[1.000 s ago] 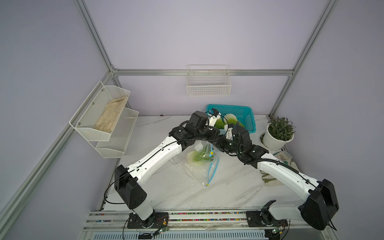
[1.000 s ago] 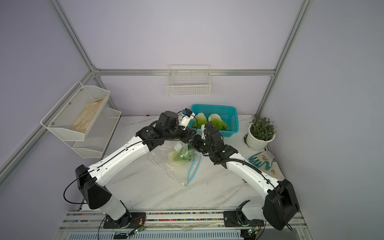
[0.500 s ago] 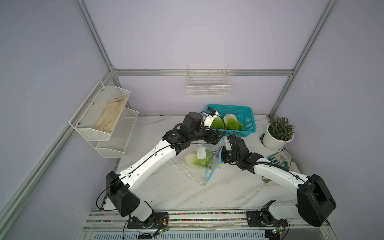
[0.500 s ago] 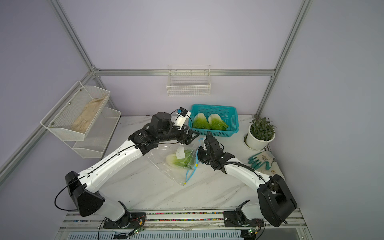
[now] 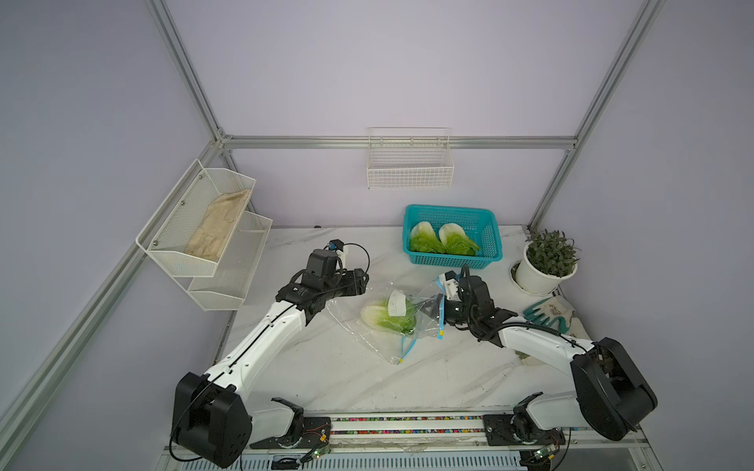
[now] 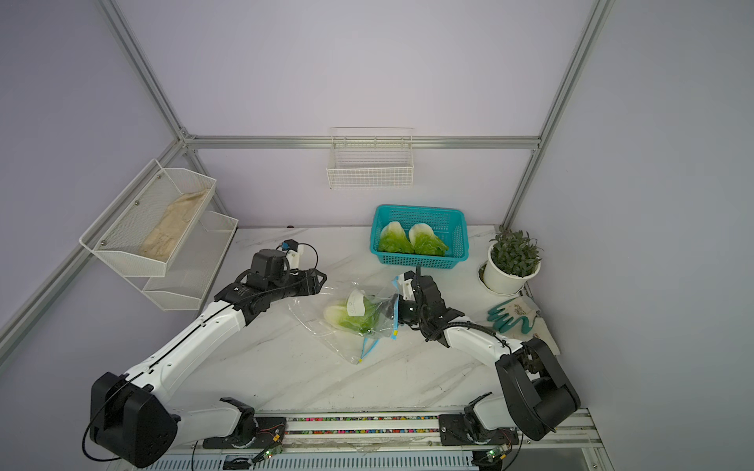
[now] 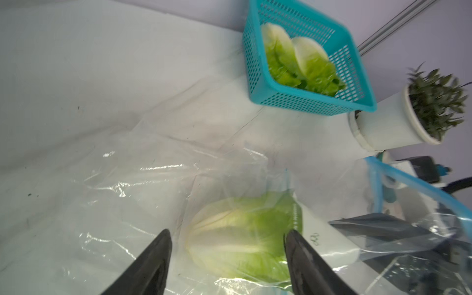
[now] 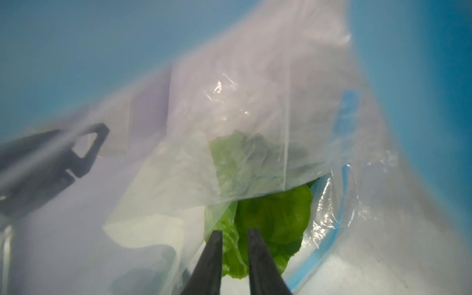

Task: Open the zip-top bag and take out the chinese cabbages
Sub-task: Pick up the Chinese cabbage from the zipper food storage bag.

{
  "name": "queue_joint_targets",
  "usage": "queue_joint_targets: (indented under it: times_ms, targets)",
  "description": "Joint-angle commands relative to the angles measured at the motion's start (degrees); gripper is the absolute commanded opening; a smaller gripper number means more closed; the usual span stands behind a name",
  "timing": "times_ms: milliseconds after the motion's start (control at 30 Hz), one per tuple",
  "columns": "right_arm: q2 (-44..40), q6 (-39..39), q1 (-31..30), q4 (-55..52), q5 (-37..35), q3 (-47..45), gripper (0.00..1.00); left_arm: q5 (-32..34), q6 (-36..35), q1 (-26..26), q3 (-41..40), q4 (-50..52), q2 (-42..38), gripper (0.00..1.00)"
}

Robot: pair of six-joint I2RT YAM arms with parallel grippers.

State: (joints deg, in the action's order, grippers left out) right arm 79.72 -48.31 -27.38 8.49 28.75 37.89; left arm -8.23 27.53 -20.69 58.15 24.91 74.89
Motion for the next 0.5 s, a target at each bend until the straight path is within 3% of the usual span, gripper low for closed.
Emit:
queue_joint_targets:
  times_ms: [0,167,467]
  targets:
    - [-0.93,-0.20,-0.01,3.00,5.32,-1.95,0.22,-1.10,2.53,0.38,-2.06,-1.87,2.99,0.63]
    - [2.32,-1.30,0.04,5.47,8.13,-1.98,0.24,-4.16,3.21,0.38,-2.32,-4.06,10.82,0.57]
    - [5.03,-2.53,-1.07,5.40,8.71,-1.54,0.32,-6.39,5.69,0.21,-7.17,-8.71,15.12,0.42]
